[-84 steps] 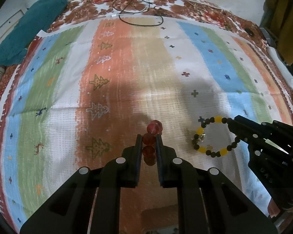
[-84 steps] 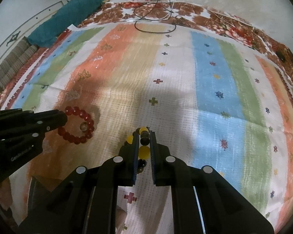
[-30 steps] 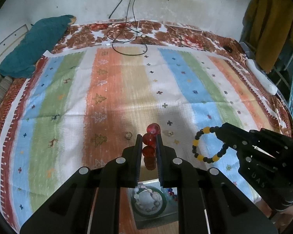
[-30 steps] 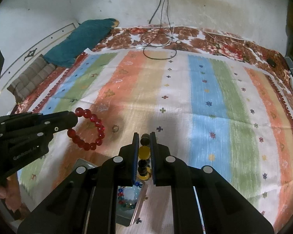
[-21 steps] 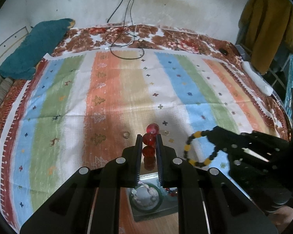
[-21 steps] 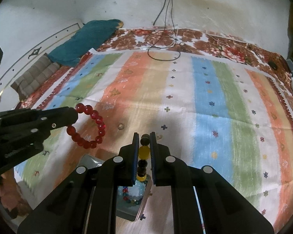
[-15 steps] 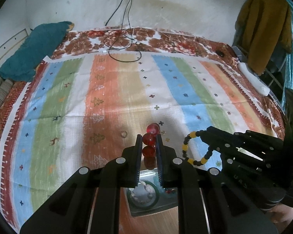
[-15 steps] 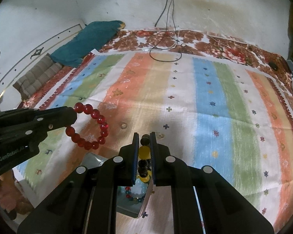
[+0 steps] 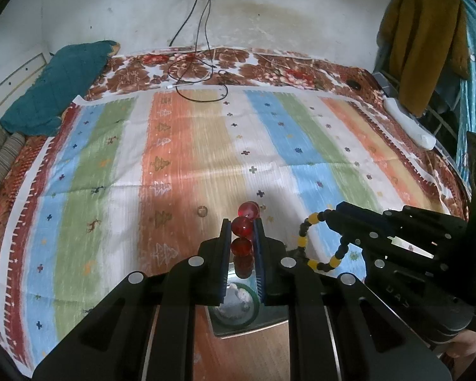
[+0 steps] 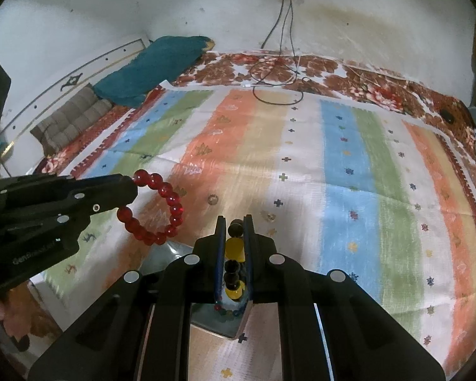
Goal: Organize jewelry
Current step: 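Carry the red bracelet with the left tool while the right tool carries the yellow-black bracelet to the tin, then open the left tool over the tin while the right tool releases its bracelet there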
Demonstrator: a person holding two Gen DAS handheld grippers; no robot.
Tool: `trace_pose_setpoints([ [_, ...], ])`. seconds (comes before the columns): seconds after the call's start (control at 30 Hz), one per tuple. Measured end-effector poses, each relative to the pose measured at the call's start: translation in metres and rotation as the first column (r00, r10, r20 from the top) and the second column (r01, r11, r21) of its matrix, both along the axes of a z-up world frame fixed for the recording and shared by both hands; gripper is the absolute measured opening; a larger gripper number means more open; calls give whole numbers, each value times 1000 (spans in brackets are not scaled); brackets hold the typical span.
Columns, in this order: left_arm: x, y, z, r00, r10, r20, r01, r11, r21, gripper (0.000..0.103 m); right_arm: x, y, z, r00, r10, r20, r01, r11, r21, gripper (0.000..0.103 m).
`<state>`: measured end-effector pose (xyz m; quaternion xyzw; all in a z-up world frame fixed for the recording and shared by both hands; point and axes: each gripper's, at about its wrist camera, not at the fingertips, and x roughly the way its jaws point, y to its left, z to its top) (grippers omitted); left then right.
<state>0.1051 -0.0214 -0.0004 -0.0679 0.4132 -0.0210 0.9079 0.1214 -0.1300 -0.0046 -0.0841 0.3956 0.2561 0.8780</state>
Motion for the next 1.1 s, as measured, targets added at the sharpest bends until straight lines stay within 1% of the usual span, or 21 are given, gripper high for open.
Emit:
trace_pose_setpoints([
  [0.57,-34,-8,-2,1000,-15,1,15,1000,2,13,-24,-2,1,1000,18,2,-18,1000,5,12],
  [0.7,-38,-10,-5,1000,-16,-3,16,1000,13,13,-26,-4,-1,1000,13,-12,-13,1000,18,12],
  [0.87,-41,-12,-5,1000,-21,-7,21,999,26,13,-28,-4,0,1000,16,-6,-15,1000,22,12],
  [0.97,-38,-11,-10,1000,-15,-27,16,1000,22,14,-28,-6,2,1000,5,0,-5,1000,29,12],
  [1.03,-36,-8,-13,999,-5,-37,6,1000,21,16,-24,-7,-1,1000,-5,-17,5,1000,20,14],
  [1.1,-34,-3,-14,999,16,-44,-15,1000,17,19,-20,-9,-5,999,-23,-34,23,1000,9,26],
])
